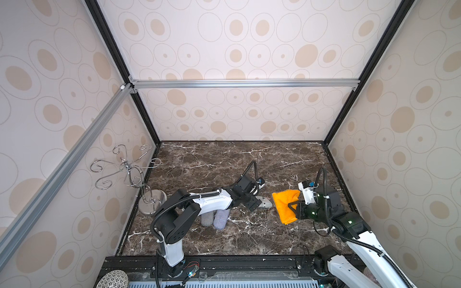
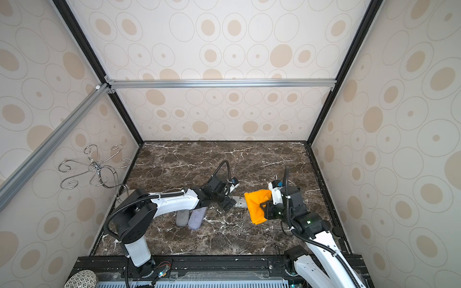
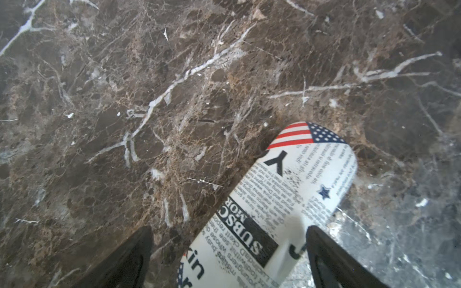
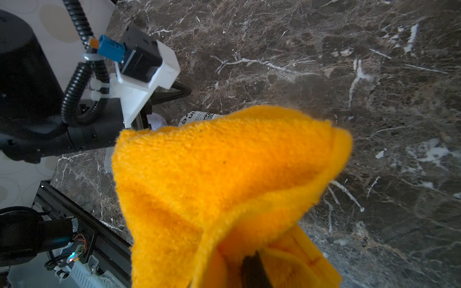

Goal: Wipe the eyeglass case
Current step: Pick up the eyeglass case from the center of the board.

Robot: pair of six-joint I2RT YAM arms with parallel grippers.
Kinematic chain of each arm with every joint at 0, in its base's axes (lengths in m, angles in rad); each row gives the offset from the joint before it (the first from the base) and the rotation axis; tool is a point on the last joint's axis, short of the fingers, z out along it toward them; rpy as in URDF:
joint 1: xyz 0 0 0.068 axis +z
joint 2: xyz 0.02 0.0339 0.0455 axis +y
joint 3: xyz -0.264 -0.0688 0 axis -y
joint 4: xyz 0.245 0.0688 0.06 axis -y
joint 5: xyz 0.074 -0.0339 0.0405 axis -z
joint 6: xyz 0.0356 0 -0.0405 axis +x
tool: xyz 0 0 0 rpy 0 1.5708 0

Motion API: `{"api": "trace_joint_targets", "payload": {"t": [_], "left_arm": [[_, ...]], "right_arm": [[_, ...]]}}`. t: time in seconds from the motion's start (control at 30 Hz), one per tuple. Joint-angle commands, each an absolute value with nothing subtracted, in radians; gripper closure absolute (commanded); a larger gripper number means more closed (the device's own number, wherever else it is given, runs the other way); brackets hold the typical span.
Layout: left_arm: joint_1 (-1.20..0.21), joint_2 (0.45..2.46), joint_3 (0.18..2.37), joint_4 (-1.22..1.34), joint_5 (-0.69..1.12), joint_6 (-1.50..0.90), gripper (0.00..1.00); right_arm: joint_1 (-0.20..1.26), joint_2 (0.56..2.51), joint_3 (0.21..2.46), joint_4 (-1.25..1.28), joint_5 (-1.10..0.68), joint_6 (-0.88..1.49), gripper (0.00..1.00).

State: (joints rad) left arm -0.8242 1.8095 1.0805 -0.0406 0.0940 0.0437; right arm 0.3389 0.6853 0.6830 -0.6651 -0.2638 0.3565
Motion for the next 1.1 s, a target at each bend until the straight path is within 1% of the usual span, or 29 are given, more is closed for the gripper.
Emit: {"api": "trace_joint_targets", "payload": {"t": [0.0,0.27,0.47,0.83,1.07], "left_arm": [[-0.802,1.828,1.125,-0.079,0.189,0.117,0.03],[-0.793,1.865,1.149,-0.131,0.286,0.146,0.03],[-0.794,1.874,1.151,-0.156,0.315,0.131,0.06],[-0.813,1.787,0.994,-0.034,0.245,0.087,0.22],[-0.847,1.767,0.941,0.041,0.138,0.081,0.24]], "right_arm": [[0.336,0.681,0.678,-0.653,-0.282,0.349,1.00],[0.337,0.682,0.675,-0.647,-0.291,0.345,1.00],[0.337,0.682,0.675,-0.646,-0.293,0.345,1.00],[0.337,0.685,0.677,-0.647,-0.291,0.345,1.00],[0.337,0.706,0.664,-0.634,-0.294,0.353,1.00]]}}
